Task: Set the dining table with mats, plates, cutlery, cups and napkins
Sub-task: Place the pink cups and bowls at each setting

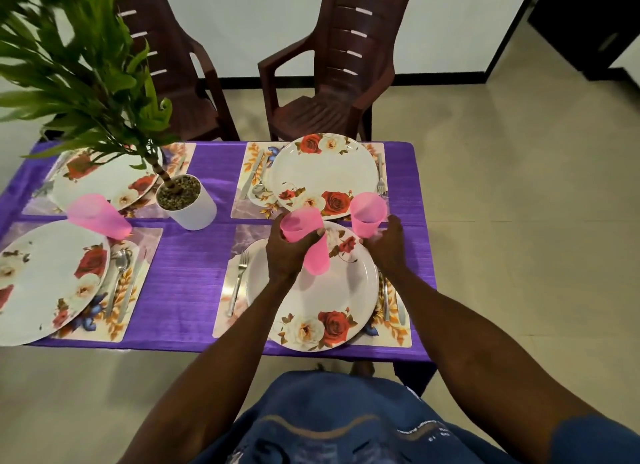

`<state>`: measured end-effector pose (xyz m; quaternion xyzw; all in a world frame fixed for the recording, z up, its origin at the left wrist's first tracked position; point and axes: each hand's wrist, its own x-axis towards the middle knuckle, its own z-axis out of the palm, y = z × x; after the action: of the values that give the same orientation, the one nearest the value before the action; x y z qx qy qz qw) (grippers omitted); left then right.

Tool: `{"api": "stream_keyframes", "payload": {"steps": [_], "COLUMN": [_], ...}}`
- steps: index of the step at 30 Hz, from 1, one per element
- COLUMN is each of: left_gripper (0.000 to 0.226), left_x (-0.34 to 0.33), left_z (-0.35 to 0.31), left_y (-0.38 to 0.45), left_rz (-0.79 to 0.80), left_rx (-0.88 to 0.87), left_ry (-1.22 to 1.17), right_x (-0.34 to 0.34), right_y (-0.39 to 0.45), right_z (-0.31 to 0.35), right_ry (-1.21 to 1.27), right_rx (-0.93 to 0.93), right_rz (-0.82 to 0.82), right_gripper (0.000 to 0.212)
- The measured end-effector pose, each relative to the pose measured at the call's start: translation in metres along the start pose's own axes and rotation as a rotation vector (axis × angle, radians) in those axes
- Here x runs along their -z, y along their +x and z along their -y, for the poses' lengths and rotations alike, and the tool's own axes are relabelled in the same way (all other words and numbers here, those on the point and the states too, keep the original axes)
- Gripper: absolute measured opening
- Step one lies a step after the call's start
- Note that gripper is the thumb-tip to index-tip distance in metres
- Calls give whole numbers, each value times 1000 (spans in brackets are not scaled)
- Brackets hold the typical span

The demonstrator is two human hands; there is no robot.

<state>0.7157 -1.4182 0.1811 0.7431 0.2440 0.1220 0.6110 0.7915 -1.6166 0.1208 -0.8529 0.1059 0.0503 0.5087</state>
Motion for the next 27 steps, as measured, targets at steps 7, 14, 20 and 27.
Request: {"api": "stream_keyframes", "payload": {"steps": [7,14,20,27], "left_gripper": [88,78,79,79], "left_x": [-23,-78,-128,-238], "left_z": [9,17,8,-18], "left_y": [-26,-60,-78,-89], "left_rz": [116,306,397,376], "left_rx": [-16,-30,-97,-23], "left_ry": [-61,-67,-97,-248], "right_x": [8,37,90,172], "right_y": [-26,-45,-34,19], "right_z": [0,-8,-20,-56], "right_ry": [-94,-66,-12,178], "right_rx": [41,14,-79,-166], "right_rz": [-113,-185,-148,-52], "right_gripper": [29,6,9,26]}}
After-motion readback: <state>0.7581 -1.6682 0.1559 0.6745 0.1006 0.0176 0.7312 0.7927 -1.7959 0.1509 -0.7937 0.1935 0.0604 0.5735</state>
